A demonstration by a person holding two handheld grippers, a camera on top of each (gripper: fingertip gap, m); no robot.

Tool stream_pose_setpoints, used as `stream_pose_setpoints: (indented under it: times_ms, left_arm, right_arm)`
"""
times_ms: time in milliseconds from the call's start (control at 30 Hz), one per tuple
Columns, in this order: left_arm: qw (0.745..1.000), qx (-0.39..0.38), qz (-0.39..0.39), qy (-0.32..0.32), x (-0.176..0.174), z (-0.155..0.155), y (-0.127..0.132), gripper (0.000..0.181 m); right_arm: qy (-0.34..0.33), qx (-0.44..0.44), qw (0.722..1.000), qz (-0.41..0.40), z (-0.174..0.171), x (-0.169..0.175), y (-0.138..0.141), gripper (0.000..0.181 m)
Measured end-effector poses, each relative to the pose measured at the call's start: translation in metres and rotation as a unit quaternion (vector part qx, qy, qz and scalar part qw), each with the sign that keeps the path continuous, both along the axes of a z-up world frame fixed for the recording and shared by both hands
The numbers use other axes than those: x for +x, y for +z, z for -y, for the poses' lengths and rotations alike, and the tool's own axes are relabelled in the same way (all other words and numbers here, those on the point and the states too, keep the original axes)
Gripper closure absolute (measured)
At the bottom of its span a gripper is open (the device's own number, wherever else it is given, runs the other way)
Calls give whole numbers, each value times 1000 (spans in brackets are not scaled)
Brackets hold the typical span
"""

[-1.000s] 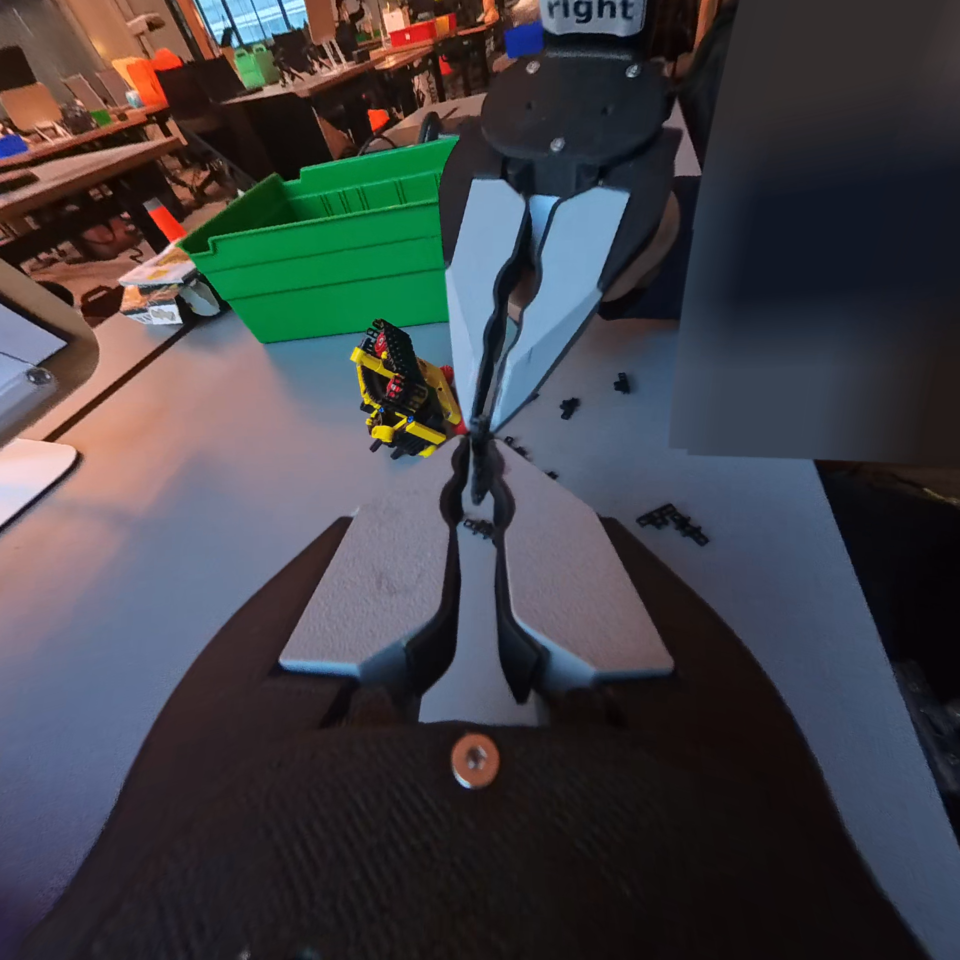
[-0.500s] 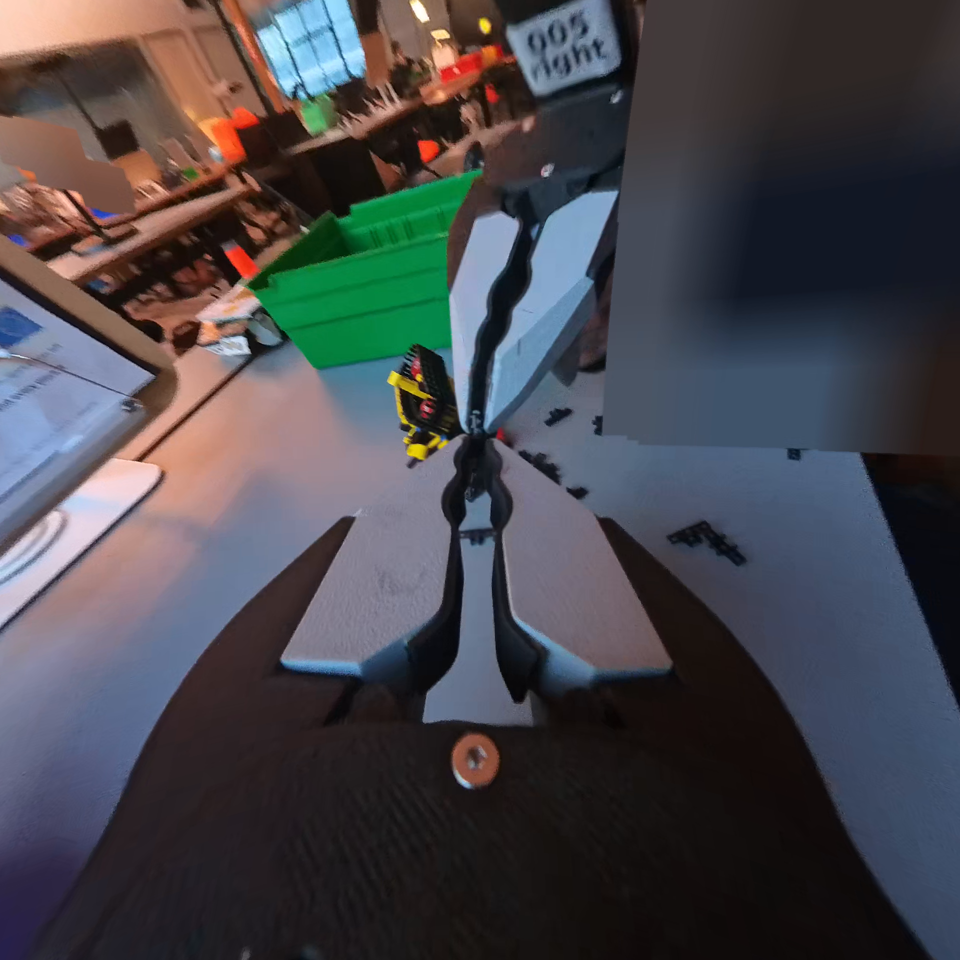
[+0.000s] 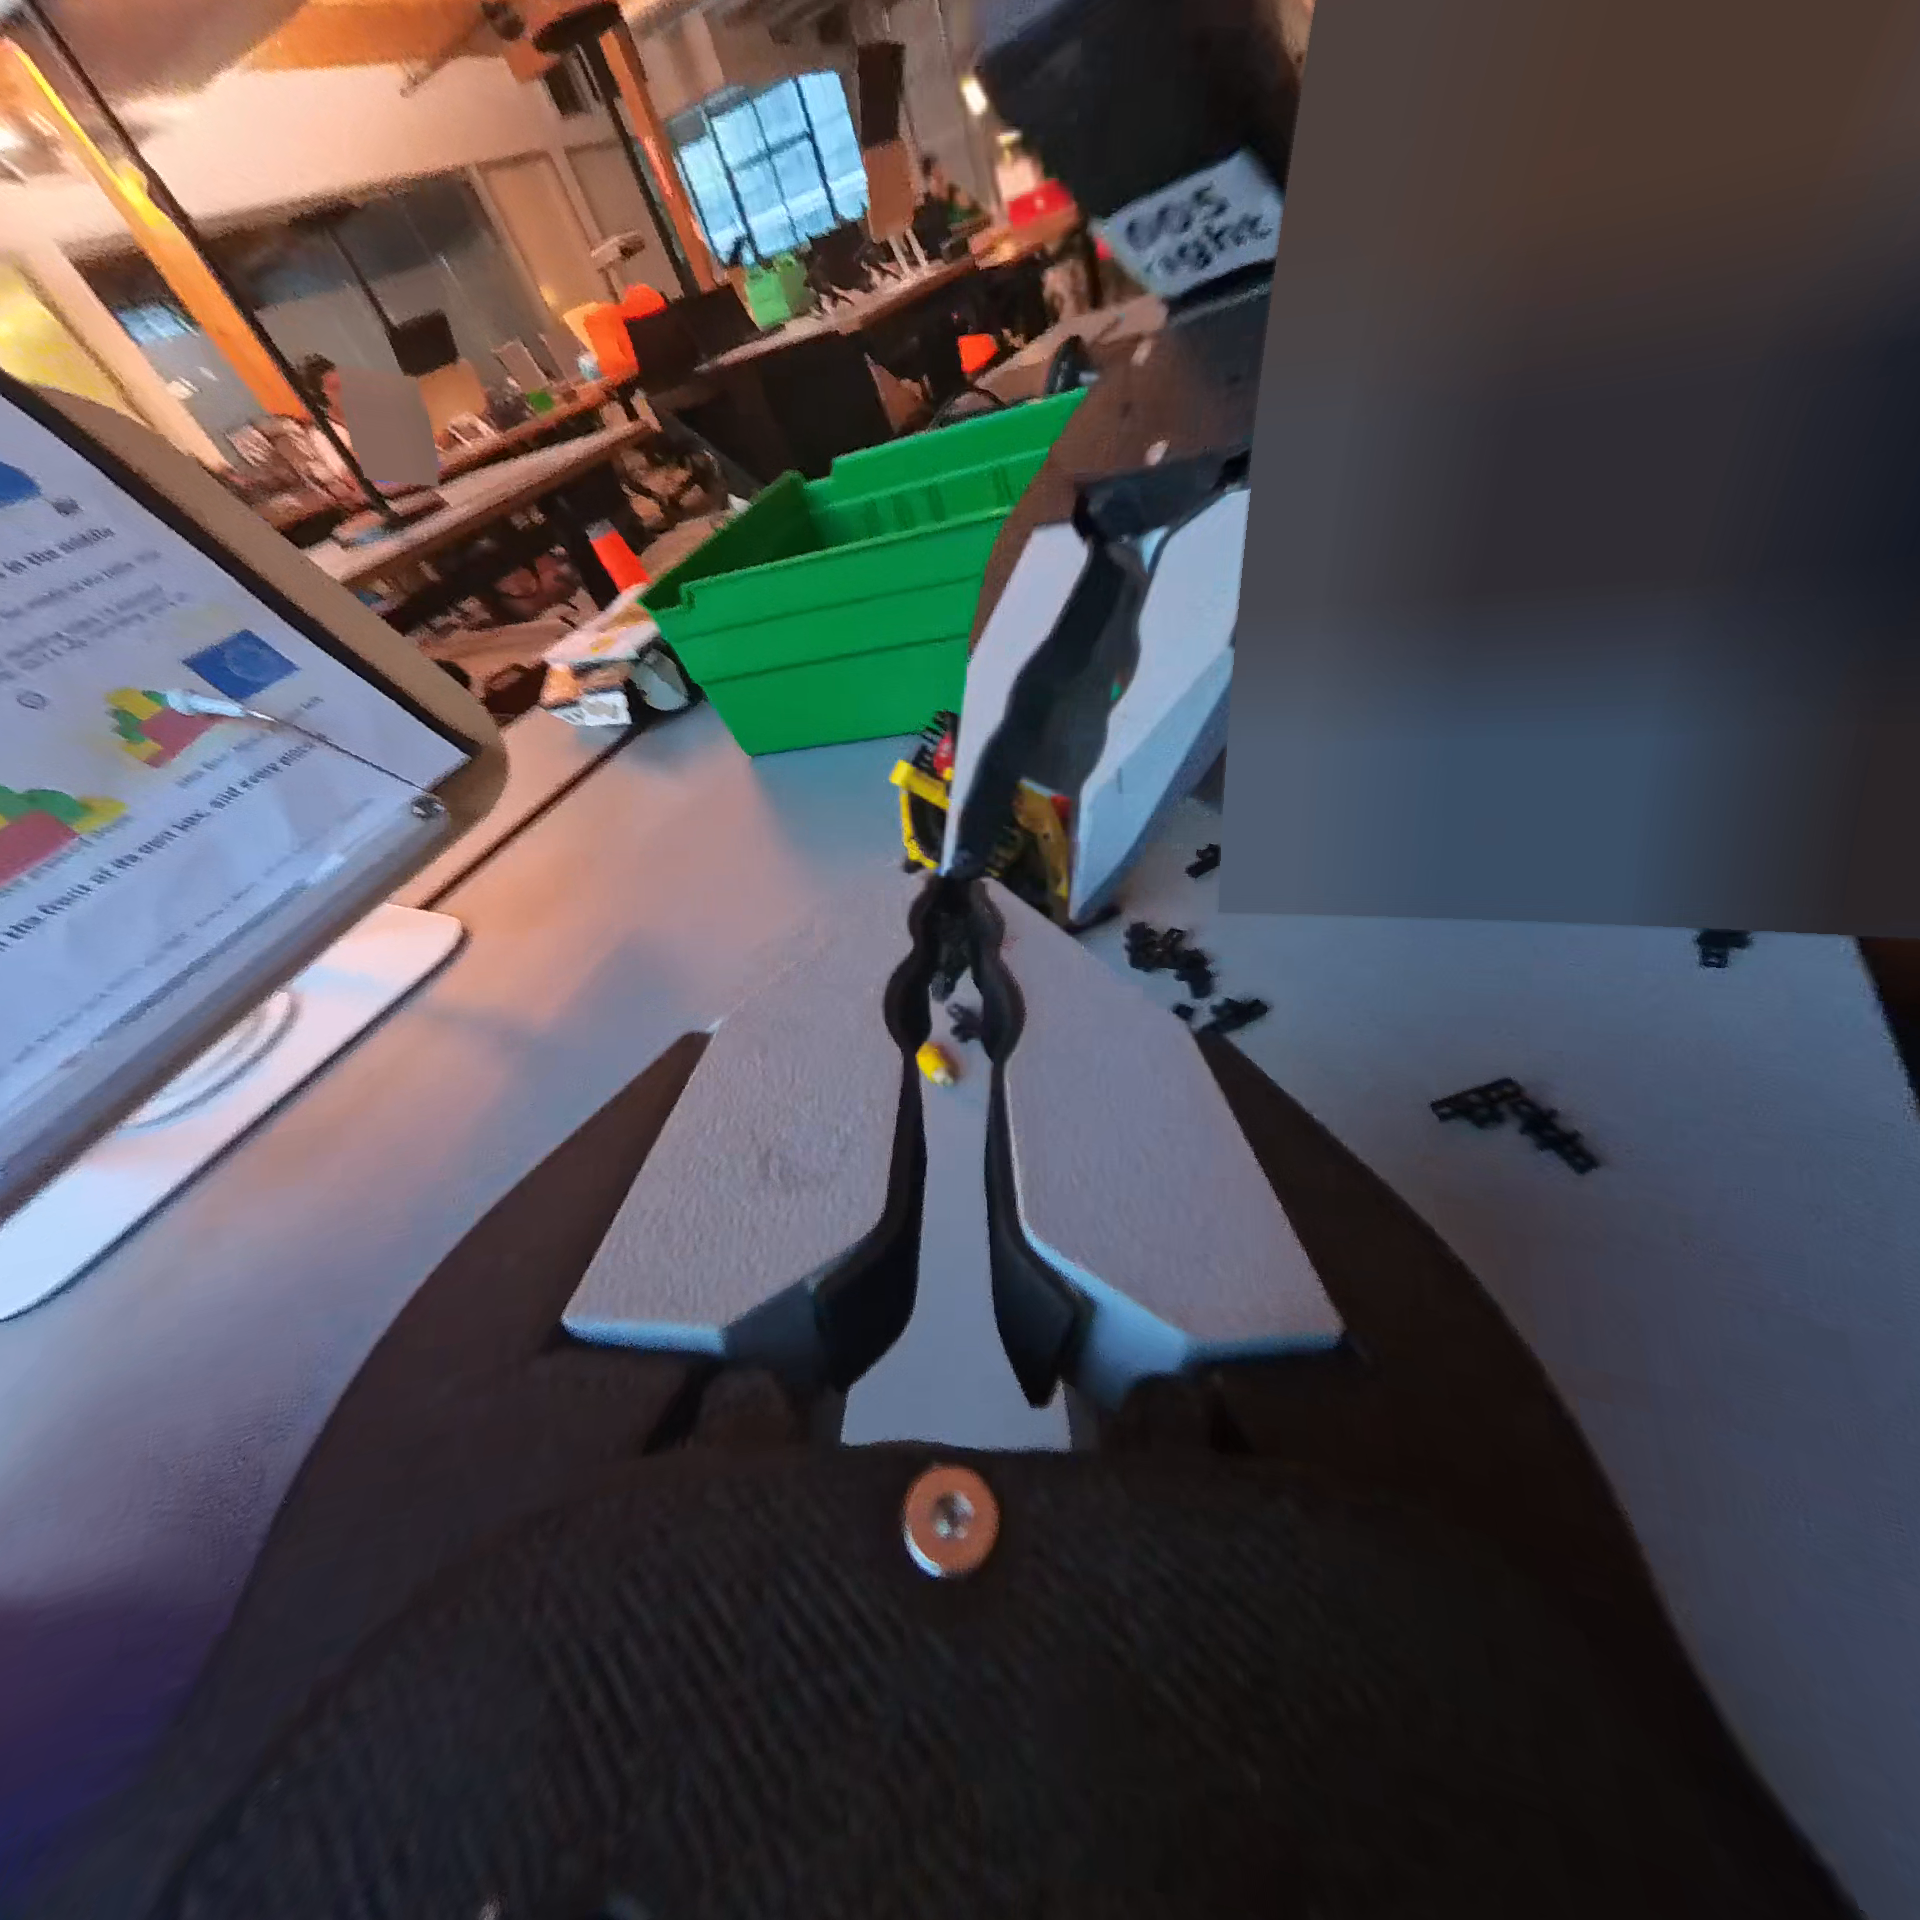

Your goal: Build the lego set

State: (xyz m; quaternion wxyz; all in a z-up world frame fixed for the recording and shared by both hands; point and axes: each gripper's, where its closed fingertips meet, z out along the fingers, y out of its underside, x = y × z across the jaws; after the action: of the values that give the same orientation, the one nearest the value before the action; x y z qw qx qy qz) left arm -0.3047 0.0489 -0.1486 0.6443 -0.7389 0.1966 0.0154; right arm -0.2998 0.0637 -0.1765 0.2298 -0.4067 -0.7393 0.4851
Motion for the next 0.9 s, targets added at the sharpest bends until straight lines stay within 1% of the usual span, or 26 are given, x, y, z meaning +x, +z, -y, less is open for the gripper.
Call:
stream_pose_setpoints:
  times_ms: [100, 167, 267, 333, 400, 600, 667, 700, 800, 900]
  left_arm:
    - [999, -33, 18, -34, 10, 0, -10, 181]
    - [997, -43, 14, -56, 19, 1, -15, 181]
    - [997, -45, 2, -59, 21, 2, -17, 181]
    - [997, -43, 19, -63, 21, 2, -14, 180]
    - [996, -44, 33, -69, 21, 3, -13, 180]
    - [995, -55, 32, -74, 23, 3, -17, 181]
    - [993, -66, 38, -86, 27, 5, -18, 181]
    - [993, -70, 37, -88, 28, 5, -19, 181]
    - [993, -77, 23, -84, 29, 5, -23, 181]
    - [992, -68, 50, -90, 29, 5, -17, 181]
  right_arm:
    - [27, 52, 996, -67, 14, 6, 12, 162]
    - [44, 78, 993, -79, 21, 10, 11, 173]
    - [52, 104, 989, -88, 24, 11, 9, 177]
    - [53, 98, 990, -89, 24, 12, 11, 179]
    - [56, 74, 992, -87, 23, 13, 15, 180]
    - [69, 16, 996, -57, 23, 14, 14, 179]
    - [76, 14, 995, -59, 25, 15, 15, 173]
    - [80, 22, 995, -60, 27, 16, 13, 179]
    - [80, 48, 994, -64, 27, 16, 10, 180]
    - [81, 26, 994, -64, 27, 17, 15, 180]
